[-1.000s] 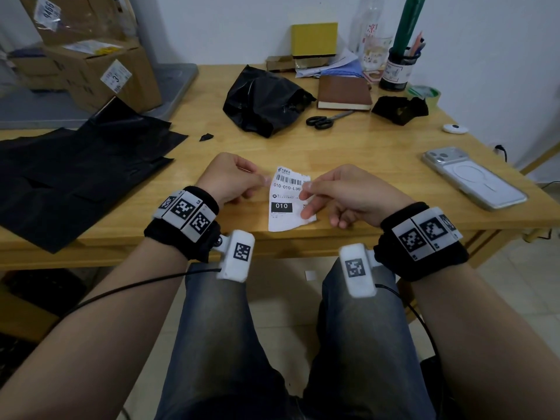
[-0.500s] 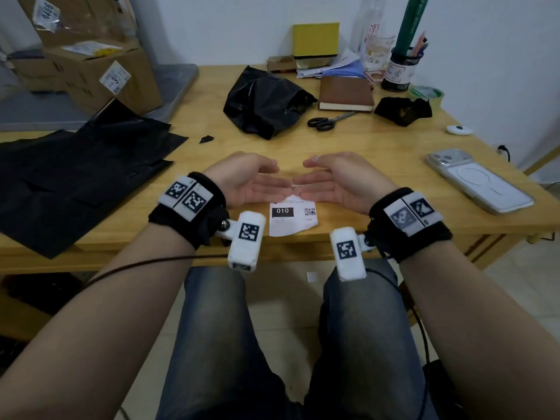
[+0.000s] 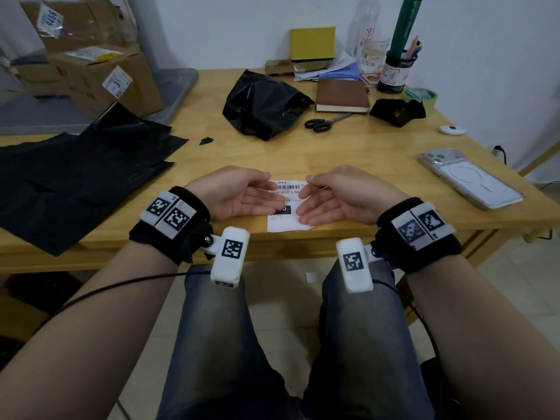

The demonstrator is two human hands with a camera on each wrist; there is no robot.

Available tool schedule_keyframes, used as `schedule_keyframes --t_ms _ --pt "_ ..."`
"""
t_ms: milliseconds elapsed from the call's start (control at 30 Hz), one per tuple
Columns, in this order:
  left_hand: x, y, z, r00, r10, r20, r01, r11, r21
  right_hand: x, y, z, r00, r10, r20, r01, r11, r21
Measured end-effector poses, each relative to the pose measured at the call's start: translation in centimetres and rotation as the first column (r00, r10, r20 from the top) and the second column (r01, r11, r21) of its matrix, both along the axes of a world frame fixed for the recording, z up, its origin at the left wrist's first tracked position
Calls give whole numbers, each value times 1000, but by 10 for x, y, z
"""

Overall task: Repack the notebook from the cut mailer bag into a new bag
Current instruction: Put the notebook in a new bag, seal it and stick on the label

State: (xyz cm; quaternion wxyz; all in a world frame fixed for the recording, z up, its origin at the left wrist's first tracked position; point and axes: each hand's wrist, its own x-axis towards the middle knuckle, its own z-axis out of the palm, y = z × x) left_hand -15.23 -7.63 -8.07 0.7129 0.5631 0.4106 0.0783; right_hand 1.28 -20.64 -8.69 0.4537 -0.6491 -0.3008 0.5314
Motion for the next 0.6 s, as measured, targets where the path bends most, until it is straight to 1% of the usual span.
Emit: schedule_keyframes --t_ms 133,267,333,400,500,600 --pt "-3 -7 5 994 -71 -79 70 997 -14 -4 -1 5 994 42 97 -35 996 -77" --pt "-1 -13 9 985 -120 -125 124 992 27 -5 2 11 979 73 191 -49 991 -127" --pt "2 -12 12 988 -96 -121 108 990 91 -1 6 16 970 62 237 -38 994 -105" --pt "5 -8 16 991 -46 -125 72 976 208 5 13 22 968 42 246 -26 997 -69" --pt "9 8 23 989 17 -148 38 933 359 16 28 33 971 16 238 -14 1000 -12" --pt "13 31 29 981 102 -165 -15 889 457 24 47 45 965 18 262 -20 1000 6"
